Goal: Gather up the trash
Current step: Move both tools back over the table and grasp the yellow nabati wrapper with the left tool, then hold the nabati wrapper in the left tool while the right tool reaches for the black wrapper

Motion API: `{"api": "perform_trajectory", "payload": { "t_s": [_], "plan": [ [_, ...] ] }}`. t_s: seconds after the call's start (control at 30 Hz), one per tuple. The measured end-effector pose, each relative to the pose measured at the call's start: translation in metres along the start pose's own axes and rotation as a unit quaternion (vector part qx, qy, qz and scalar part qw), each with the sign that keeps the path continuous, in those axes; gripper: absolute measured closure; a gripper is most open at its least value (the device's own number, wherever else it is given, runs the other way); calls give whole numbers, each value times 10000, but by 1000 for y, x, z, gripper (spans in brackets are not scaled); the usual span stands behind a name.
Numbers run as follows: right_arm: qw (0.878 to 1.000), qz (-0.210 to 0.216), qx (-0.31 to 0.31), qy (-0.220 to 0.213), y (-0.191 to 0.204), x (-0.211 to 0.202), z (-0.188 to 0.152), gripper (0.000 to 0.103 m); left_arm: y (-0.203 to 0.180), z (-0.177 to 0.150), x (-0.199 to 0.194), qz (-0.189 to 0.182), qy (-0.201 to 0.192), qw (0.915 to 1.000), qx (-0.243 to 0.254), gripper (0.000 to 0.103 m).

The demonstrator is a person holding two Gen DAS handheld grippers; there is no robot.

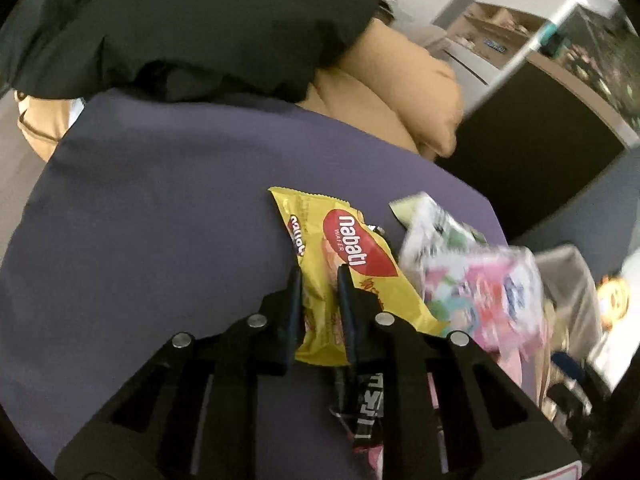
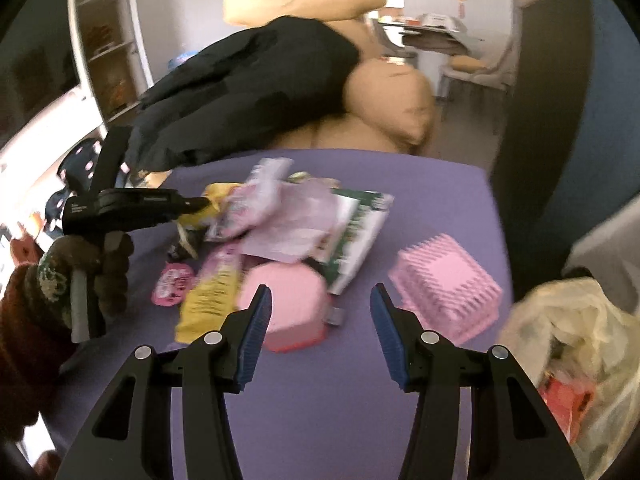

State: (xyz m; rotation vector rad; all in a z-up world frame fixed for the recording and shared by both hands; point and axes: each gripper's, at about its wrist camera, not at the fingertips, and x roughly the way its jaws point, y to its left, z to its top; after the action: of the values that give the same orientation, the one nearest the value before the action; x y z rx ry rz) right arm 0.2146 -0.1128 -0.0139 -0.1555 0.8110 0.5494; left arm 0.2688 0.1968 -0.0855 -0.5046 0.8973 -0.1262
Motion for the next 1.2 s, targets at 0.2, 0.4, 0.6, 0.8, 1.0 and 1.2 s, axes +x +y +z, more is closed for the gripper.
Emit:
{"api": "perform_trajectory", "payload": {
  "t_s": [0.2, 0.4, 0.6, 0.8, 1.0, 1.2],
  "plan": [
    [9979, 361, -451, 280, 43, 28, 9, 54, 3, -24, -29, -145, -53, 9997, 170, 87],
    [9969, 212, -694, 305, 70, 49, 9, 55, 16, -34, -47, -145, -198, 9997, -3, 87],
    [9940, -21, -1061, 282, 77, 51, 8, 56, 23, -40, -60, -197, -359, 9989, -228, 87],
    [9967, 481, -629, 150, 72, 28, 5, 56, 37, -39, -75, -87, -600, 9973, -413, 87],
    [9911, 1070, -746, 248, 100, 19, -16, 56, 57, -30, -84, -132, -722, 9950, -671, 87],
    [9877, 832, -1275, 352, 132, 32, -19, 56, 72, -34, -75, -155, -302, 9960, -826, 87]
  ]
}}
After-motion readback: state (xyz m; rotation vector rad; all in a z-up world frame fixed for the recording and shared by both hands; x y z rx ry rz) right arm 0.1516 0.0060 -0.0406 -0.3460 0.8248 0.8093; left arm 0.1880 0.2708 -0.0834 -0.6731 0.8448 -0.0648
